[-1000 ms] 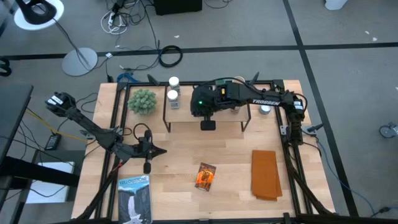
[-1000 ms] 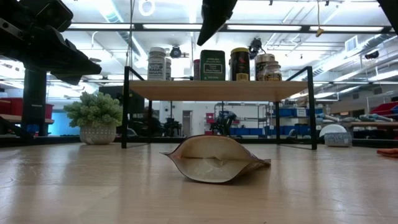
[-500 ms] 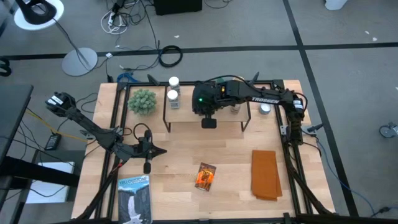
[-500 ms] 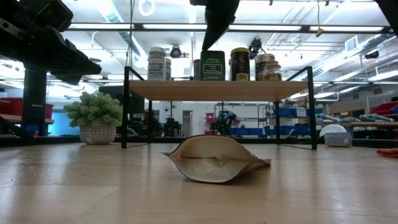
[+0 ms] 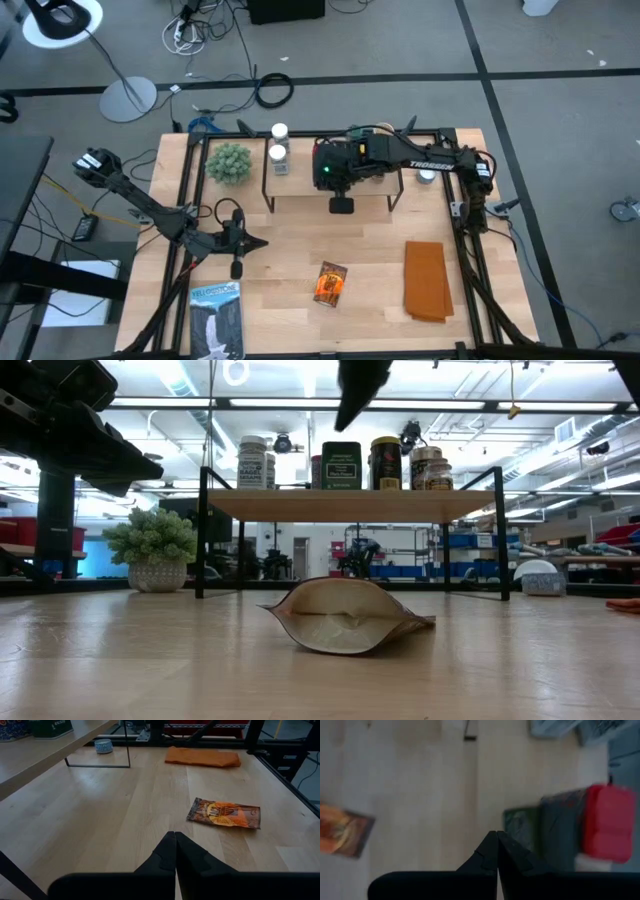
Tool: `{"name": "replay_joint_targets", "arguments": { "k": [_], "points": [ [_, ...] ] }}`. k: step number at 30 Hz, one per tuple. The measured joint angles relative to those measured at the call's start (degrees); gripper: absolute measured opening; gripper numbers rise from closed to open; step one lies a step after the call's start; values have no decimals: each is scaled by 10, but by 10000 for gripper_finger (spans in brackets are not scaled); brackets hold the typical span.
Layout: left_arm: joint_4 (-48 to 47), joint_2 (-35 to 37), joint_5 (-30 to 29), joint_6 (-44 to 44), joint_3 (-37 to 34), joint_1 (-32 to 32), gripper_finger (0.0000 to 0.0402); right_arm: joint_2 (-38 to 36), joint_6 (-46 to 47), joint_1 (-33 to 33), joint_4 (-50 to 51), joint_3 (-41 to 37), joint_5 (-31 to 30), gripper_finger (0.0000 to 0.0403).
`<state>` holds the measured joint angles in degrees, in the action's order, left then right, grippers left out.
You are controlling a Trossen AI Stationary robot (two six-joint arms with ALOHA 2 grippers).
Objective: Shelf spices
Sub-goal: Put the green seasoning can onto the shelf, then put the orange seasoning pack onto the shelf
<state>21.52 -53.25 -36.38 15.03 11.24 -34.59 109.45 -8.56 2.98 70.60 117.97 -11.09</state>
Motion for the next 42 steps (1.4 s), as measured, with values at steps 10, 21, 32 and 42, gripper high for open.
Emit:
{"name": "replay_joint_targets", "arguments": {
  "k": [10, 21, 32, 42],
  "points": [
    [0, 0, 0, 0, 0, 0, 6, -26, 109, -85, 102, -22, 5, 0],
    [0, 0, 0, 0, 0, 0, 6, -161, 324, -199, -118, -392, 4, 0],
    [0, 0, 0, 0, 0, 0, 6, -260, 419, -307, -714, -770, -108, 7],
    [1, 0, 0, 0, 0, 0, 6, -134, 481, -306, -944, -832, -80, 88]
  ]
}}
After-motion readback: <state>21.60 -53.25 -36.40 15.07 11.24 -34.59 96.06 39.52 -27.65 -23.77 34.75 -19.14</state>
